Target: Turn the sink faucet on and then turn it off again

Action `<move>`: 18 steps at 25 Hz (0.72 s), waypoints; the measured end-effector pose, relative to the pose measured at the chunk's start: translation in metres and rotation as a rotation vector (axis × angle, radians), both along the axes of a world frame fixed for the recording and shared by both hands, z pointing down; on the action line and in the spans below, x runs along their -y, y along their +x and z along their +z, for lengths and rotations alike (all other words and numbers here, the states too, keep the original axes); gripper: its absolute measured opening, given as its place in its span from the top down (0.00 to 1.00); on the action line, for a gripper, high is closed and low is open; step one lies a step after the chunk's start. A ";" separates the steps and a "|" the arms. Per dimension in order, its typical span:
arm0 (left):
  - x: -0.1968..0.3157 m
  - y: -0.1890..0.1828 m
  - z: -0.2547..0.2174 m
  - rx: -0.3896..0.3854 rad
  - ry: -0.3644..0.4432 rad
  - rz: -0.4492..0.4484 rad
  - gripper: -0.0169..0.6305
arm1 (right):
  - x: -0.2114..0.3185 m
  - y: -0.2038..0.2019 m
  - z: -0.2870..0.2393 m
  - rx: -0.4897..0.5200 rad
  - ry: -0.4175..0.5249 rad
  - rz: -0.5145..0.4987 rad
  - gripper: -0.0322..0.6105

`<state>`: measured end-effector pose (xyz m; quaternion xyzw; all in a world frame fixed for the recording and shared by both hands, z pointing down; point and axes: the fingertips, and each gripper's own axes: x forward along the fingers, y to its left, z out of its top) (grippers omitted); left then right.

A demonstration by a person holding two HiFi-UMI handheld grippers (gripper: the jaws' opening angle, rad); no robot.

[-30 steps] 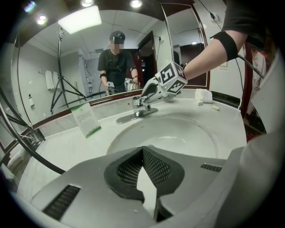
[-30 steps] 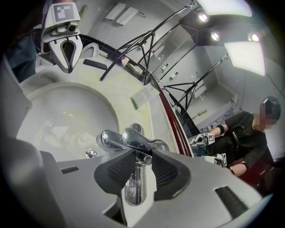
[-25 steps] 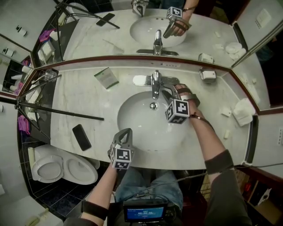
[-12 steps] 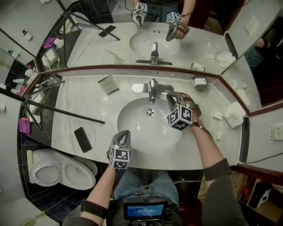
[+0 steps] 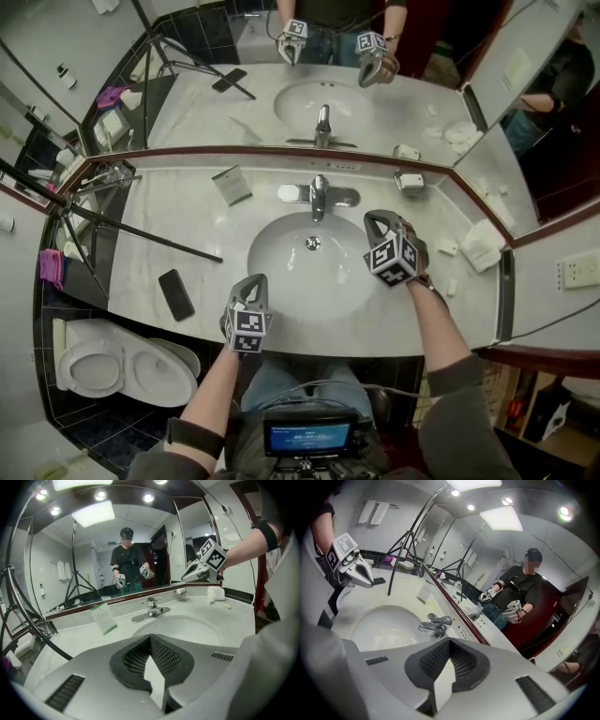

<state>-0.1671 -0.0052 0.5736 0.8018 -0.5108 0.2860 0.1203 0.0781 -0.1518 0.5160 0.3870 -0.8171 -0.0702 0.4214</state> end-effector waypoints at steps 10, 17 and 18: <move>0.001 -0.003 -0.023 0.003 0.029 0.015 0.97 | -0.043 0.036 -0.026 0.196 -0.045 0.184 0.92; 0.003 -0.005 -0.035 0.000 0.028 0.015 0.97 | -0.064 0.071 -0.028 0.353 -0.057 0.330 0.92; 0.003 -0.005 -0.037 -0.001 0.033 0.018 0.97 | -0.067 0.079 -0.024 0.370 -0.056 0.353 0.92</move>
